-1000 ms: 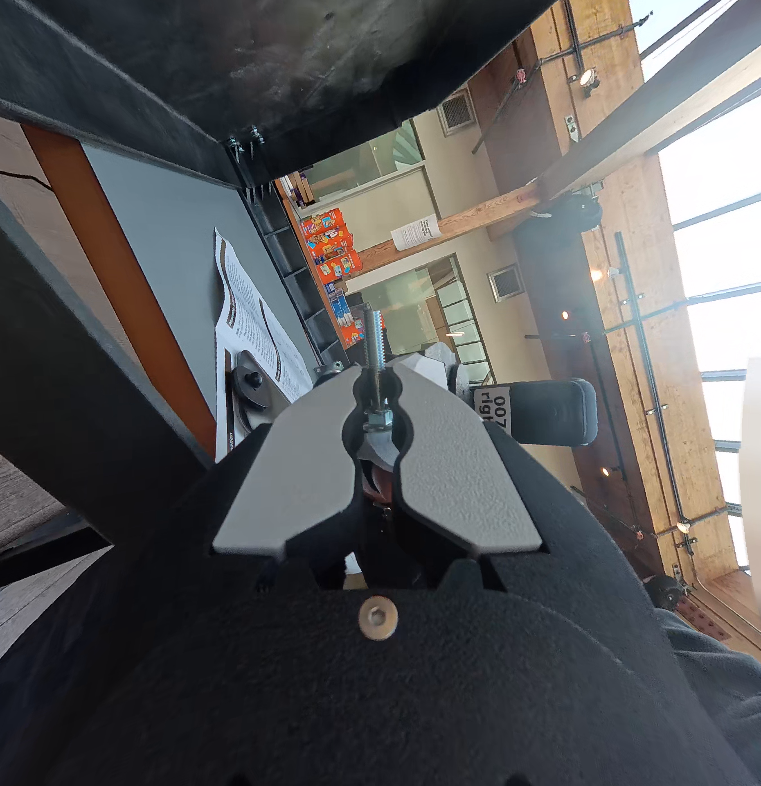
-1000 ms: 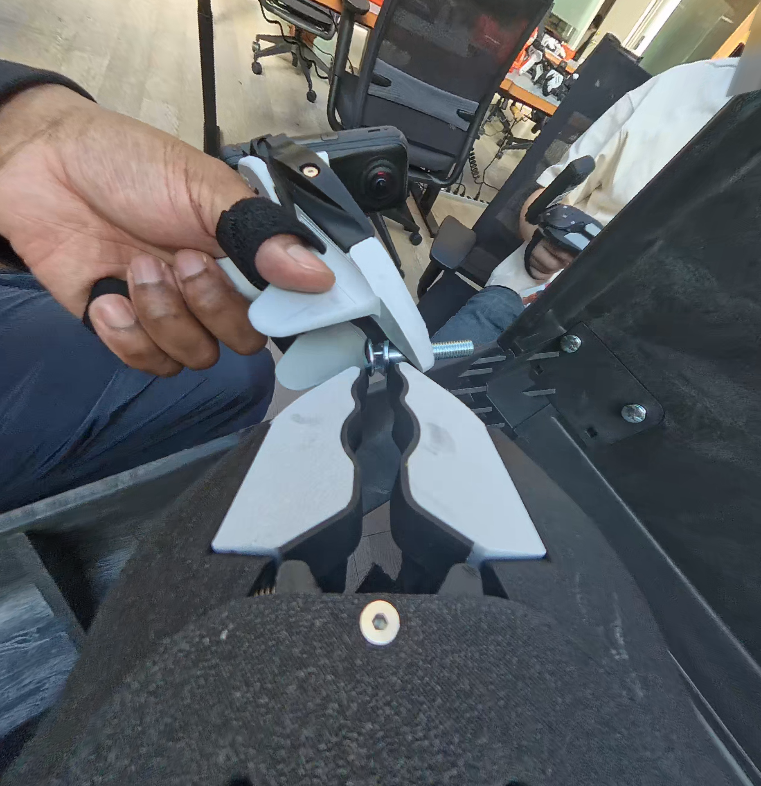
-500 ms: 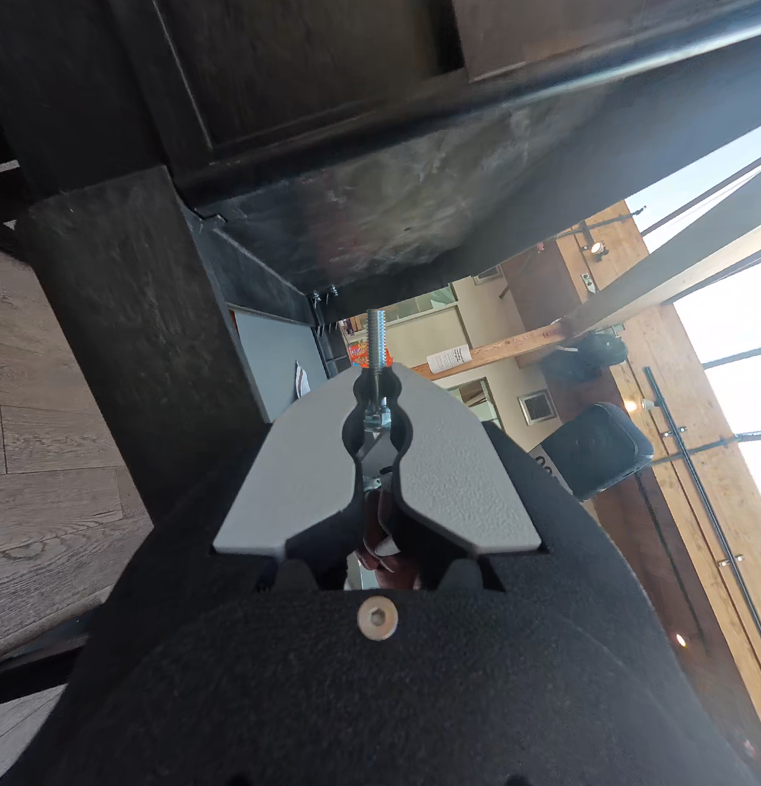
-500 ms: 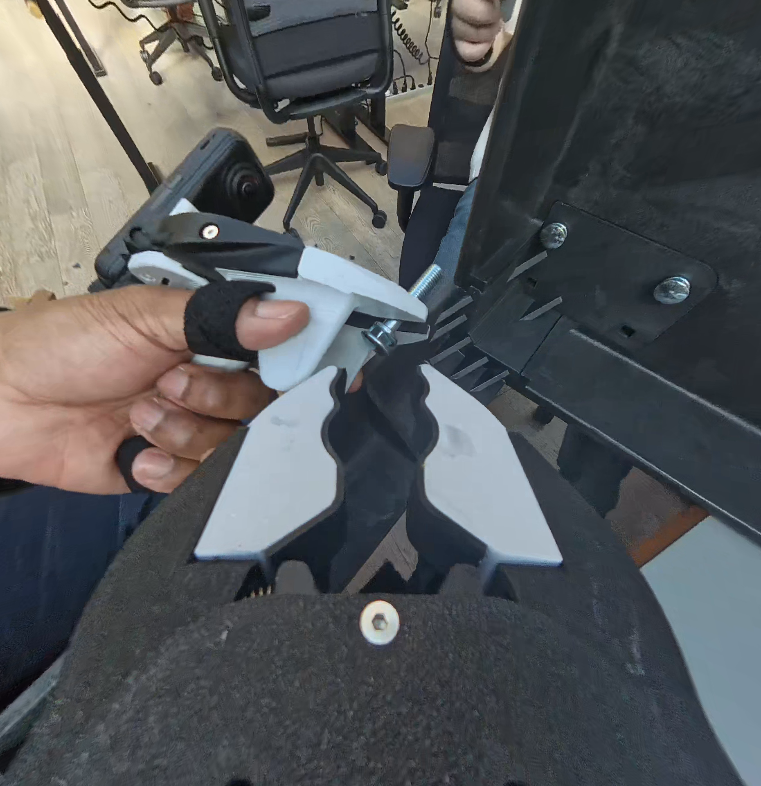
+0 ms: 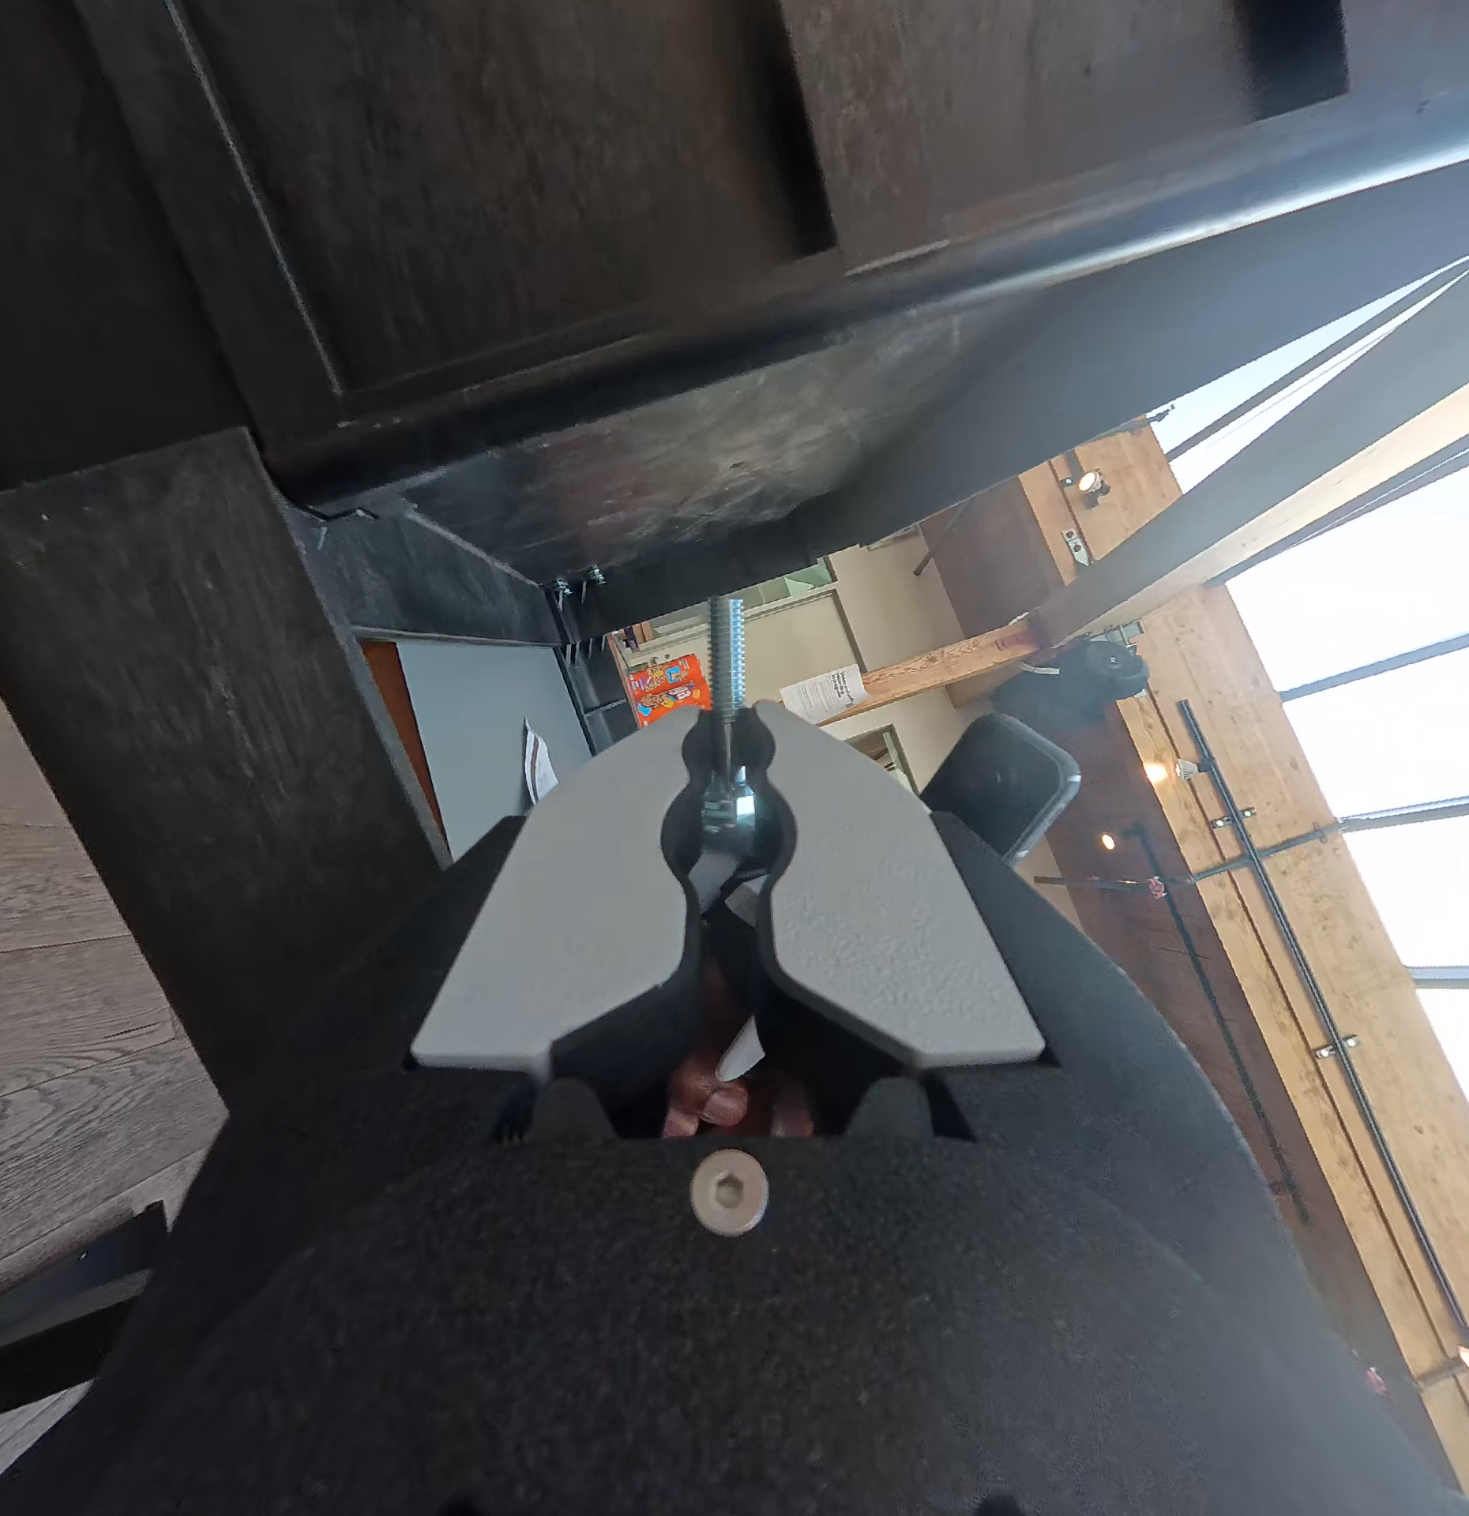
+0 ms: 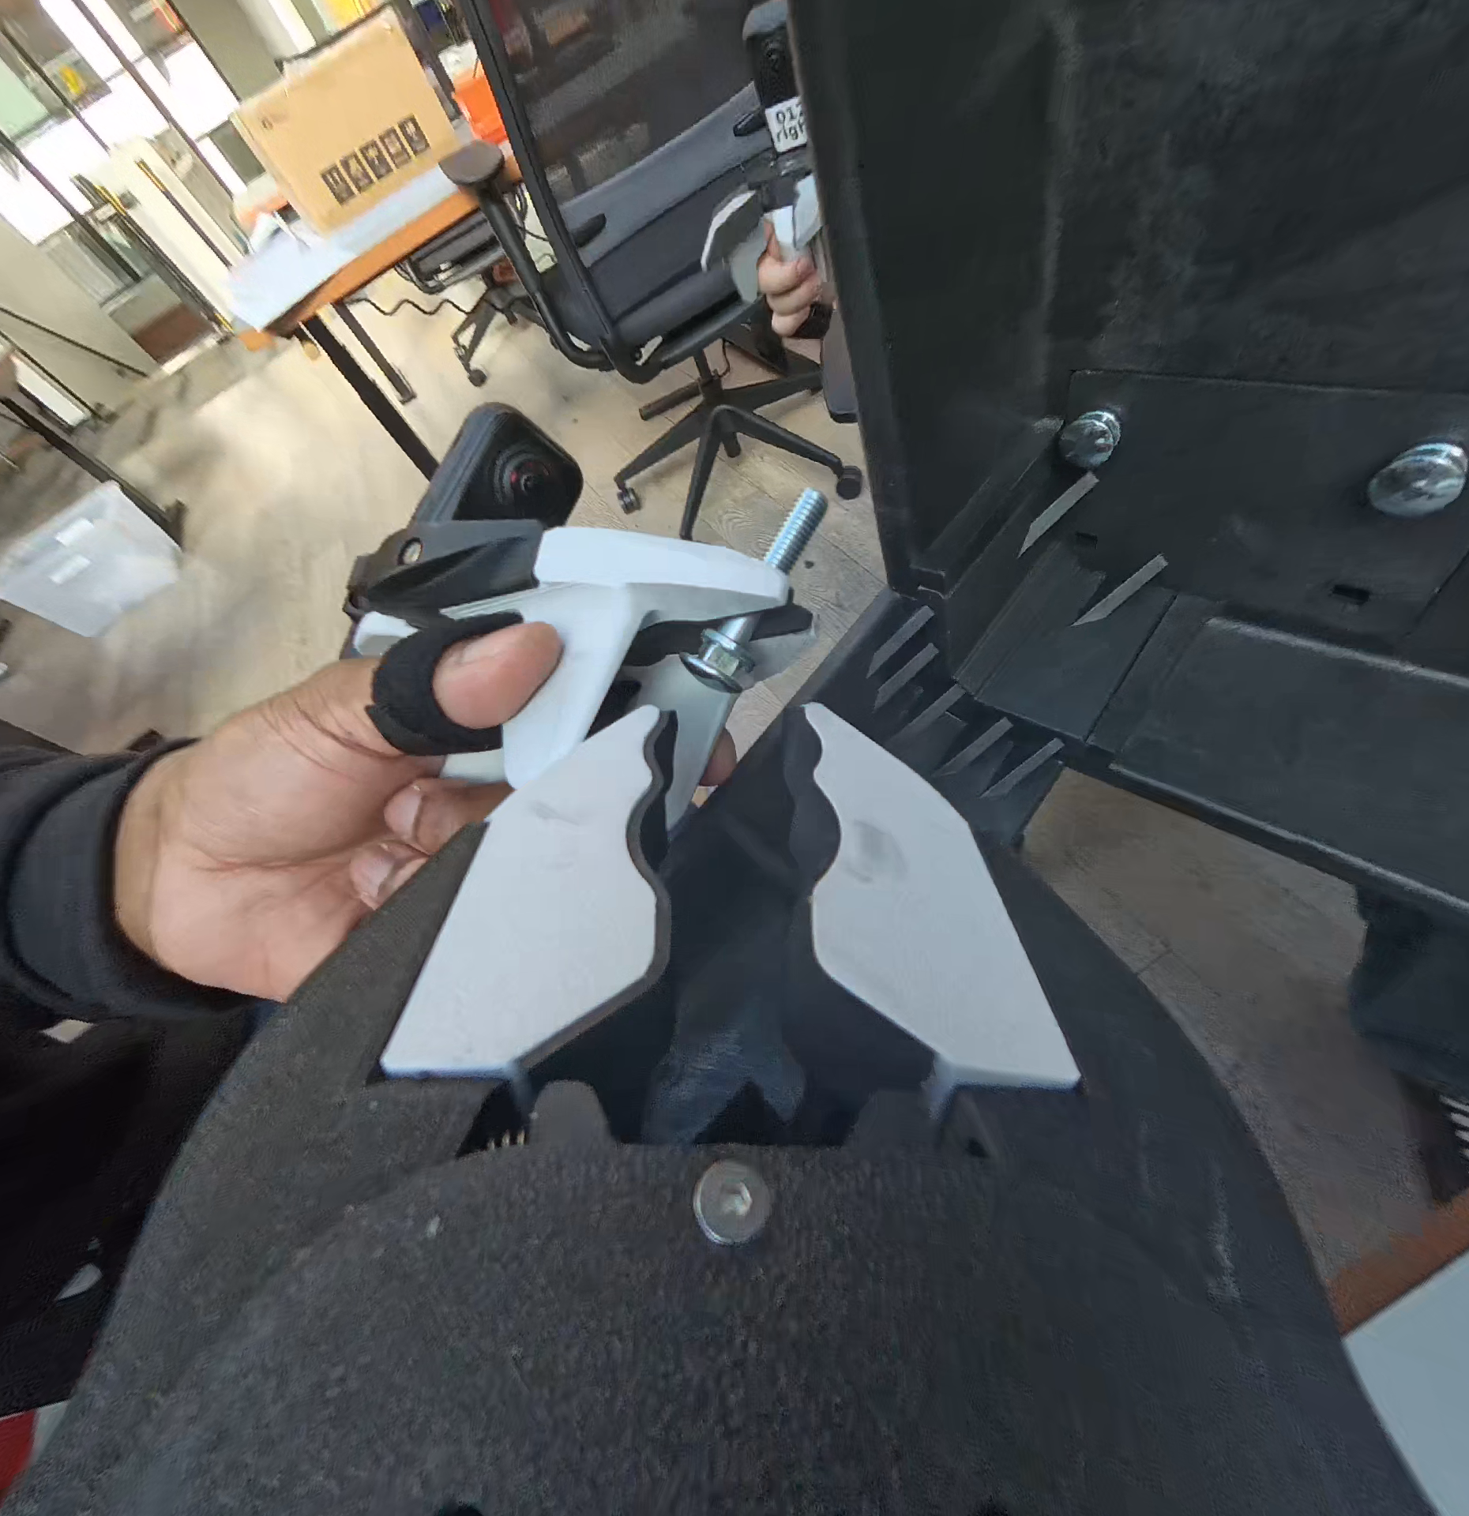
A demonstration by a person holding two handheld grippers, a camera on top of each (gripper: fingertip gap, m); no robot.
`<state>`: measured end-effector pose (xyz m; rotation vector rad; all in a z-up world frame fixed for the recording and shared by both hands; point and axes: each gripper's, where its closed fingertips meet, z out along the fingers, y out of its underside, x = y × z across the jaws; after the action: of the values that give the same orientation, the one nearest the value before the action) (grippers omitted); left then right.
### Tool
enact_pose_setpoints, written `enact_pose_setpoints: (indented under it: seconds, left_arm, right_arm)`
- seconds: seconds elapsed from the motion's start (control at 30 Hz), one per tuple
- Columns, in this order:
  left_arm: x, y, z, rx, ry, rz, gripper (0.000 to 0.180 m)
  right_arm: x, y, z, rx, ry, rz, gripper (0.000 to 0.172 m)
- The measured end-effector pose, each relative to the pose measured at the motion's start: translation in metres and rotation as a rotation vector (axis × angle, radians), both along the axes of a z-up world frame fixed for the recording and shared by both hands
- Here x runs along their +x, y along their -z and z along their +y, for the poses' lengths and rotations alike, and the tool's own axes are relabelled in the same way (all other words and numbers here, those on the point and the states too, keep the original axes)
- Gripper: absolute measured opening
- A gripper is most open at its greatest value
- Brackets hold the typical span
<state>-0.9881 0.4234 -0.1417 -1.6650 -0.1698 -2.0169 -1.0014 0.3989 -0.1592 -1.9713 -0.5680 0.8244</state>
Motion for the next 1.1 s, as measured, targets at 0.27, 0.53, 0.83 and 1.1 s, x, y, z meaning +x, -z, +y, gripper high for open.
enact_pose_setpoints:
  seconds: [0.27,0.53,0.83,1.1]
  left_arm:
    - [0.001,-0.011,-0.003,0.061,-0.016,-0.045,0.007]
    - [0.004,-0.01,0.005,0.075,0.003,-0.039,0.006]
    - [0.009,0.008,0.021,0.036,0.035,0.037,0.007]
    - [0.01,0.009,0.027,0.036,0.022,0.06,0.007]
  right_arm:
    - [-0.008,-0.011,0.0,-0.134,-0.022,0.298,0.024]
    - [-0.011,-0.009,0.012,-0.216,-0.057,0.44,0.023]
    - [-0.006,0.004,0.026,-0.227,-0.055,0.475,0.014]
    - [-0.003,0.005,0.032,-0.261,-0.059,0.543,0.019]
